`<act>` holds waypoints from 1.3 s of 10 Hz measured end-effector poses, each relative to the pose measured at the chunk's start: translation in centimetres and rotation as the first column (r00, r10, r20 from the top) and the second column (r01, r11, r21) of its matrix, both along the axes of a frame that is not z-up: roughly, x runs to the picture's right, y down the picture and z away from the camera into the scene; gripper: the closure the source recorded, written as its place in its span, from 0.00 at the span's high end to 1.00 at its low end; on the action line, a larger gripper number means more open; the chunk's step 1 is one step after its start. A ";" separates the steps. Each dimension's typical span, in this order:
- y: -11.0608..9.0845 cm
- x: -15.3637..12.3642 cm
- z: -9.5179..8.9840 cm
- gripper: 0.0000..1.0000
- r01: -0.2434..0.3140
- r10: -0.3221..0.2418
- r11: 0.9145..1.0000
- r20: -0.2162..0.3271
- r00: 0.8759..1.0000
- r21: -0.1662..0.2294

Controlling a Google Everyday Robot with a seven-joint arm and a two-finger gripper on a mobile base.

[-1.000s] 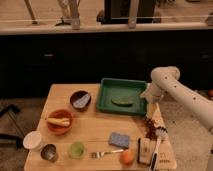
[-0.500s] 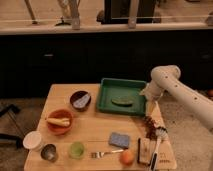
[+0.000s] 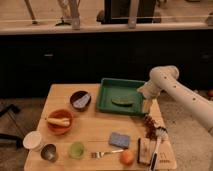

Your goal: Place pepper in table surface

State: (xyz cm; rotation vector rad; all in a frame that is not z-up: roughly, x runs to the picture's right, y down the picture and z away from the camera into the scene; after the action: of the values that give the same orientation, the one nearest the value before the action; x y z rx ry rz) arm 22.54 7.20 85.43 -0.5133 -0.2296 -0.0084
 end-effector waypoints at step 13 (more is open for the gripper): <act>-1.4 -3.5 6.0 0.80 -0.093 0.087 0.993 0.083 0.993 0.077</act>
State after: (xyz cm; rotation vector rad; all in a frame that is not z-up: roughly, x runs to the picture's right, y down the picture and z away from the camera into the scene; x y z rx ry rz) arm 19.04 5.75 91.47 -0.4218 -0.3288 0.0497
